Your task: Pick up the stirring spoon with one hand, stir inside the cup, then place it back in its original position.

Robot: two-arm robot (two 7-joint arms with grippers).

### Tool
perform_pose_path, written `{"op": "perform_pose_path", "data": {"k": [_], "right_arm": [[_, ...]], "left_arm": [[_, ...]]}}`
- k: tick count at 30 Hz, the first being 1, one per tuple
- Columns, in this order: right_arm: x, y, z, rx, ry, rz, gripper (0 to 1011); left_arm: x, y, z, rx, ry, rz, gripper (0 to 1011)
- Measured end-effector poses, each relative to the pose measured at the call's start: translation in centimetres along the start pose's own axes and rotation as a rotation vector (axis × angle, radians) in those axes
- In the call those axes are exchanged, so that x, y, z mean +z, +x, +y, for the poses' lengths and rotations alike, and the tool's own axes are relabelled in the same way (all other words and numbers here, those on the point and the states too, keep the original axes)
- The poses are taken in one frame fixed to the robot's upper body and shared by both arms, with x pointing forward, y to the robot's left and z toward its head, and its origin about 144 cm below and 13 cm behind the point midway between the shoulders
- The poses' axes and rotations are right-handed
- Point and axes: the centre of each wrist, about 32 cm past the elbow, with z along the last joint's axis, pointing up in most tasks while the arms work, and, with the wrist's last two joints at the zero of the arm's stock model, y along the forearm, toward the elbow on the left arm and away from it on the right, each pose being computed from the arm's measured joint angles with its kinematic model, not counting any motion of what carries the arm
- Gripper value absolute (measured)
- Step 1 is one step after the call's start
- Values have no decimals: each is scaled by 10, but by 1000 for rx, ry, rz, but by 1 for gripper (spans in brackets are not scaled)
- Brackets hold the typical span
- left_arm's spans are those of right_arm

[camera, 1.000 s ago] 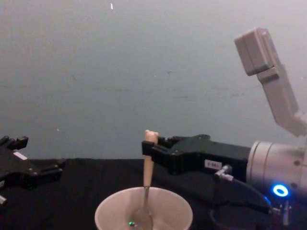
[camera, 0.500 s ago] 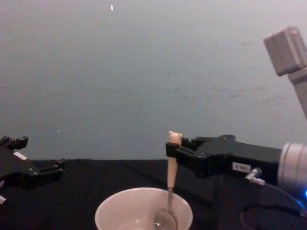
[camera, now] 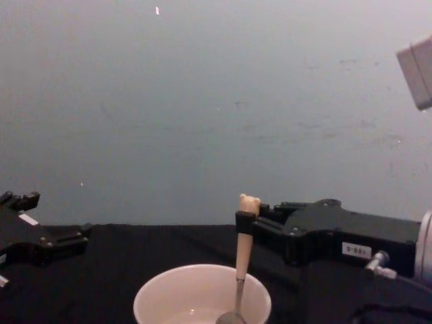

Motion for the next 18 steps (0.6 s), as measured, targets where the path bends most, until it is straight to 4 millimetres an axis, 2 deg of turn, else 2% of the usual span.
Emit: {"op": "perform_pose_path", "data": {"k": [18], "right_arm": [[7, -9, 13, 32, 40, 16, 213]], "left_arm": [[0, 0, 0, 0, 0, 0, 1001]]}}
